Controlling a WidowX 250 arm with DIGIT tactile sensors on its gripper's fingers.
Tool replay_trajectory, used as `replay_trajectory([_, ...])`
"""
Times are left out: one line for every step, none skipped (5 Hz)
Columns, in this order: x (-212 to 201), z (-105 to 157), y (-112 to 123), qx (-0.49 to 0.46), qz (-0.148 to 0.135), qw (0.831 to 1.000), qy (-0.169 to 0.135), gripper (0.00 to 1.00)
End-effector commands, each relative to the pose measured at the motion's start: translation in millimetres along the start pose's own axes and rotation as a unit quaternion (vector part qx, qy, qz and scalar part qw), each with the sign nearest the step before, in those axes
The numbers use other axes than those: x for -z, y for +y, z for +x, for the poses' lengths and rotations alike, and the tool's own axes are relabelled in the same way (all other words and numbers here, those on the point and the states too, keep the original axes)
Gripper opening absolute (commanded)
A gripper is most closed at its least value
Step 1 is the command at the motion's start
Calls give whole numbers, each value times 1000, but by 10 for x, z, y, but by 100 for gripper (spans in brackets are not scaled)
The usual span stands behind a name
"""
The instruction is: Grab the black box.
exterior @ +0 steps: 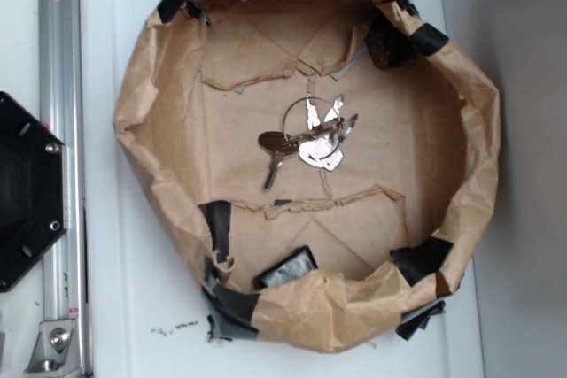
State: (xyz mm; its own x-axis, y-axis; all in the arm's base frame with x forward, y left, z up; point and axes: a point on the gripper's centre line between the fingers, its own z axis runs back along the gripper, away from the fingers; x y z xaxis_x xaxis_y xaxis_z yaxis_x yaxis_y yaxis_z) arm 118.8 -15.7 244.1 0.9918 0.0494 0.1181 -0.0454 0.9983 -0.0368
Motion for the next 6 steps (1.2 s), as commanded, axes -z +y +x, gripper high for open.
replay_trajectory([0,0,0,0,0,1000,0,100])
replay_trajectory([62,474,-171,-38,-2,999,-9,100])
replay_trajectory([150,819,-239,-50,20,998,-30,100])
replay_trajectory([431,1115,-234,-115,13,993,-31,100])
replay_trajectory([924,1157,-250,-157,-21,987,-11,100])
replay_trajectory([1153,1136,-257,-159,-52,986,-19,100])
